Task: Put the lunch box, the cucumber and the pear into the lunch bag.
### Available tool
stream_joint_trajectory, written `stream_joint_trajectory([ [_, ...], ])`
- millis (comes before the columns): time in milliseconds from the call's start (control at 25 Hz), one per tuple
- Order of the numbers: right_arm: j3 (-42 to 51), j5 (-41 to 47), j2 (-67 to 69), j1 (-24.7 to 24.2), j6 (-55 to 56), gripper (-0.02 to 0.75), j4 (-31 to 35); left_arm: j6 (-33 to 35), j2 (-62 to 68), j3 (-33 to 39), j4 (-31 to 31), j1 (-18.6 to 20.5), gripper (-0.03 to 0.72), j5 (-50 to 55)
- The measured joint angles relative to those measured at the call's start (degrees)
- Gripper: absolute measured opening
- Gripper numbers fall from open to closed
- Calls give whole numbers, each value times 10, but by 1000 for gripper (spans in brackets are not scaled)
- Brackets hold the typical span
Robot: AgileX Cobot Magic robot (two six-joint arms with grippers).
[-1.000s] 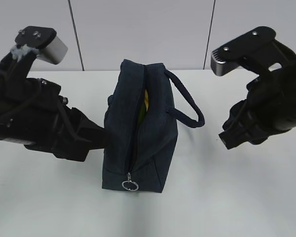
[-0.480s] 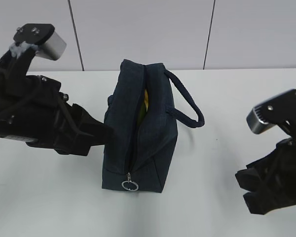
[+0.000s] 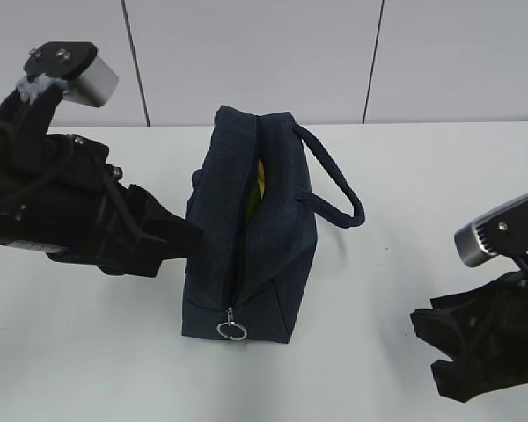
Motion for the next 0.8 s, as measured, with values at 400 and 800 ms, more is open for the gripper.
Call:
stream_joint_trajectory([
  [400, 4, -95, 0, 0, 4, 223, 0, 0, 0, 0, 0, 0, 252, -1],
  [800, 4, -96, 0, 0, 18, 223, 0, 0, 0, 0, 20, 0, 252, 0],
])
